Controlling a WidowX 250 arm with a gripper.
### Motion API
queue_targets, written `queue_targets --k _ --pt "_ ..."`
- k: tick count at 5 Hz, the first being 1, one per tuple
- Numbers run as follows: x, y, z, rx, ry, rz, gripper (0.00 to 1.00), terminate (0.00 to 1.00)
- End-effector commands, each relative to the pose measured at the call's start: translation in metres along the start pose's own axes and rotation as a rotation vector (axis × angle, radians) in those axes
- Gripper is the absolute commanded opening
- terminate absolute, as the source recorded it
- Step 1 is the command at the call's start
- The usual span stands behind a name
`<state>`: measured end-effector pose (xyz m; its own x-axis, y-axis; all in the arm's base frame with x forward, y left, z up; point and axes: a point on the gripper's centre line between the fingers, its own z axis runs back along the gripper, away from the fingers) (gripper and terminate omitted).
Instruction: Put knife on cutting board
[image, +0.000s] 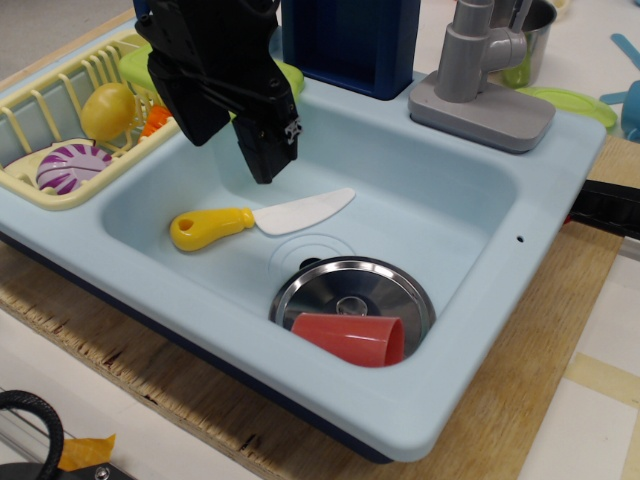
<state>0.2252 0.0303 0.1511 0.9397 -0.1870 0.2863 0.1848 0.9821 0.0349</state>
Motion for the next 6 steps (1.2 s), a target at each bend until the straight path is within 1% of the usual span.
queue_targets --k 1,2,3,5,6 --pt "0.000 0.000 0.000 0.000 0.000 0.000 1.00 0.00" --pt "-0.001 0.004 -0.017 0.013 0.017 0.060 1.00 0.00" --pt "-0.001 0.010 -0.026 0.010 0.024 0.072 1.00 0.00" --pt "0.006 0.018 -0.055 -0.029 0.013 -0.018 1.00 0.00" --pt "0.010 0.022 -0.064 -0.043 0.029 -0.051 1.00 0.00"
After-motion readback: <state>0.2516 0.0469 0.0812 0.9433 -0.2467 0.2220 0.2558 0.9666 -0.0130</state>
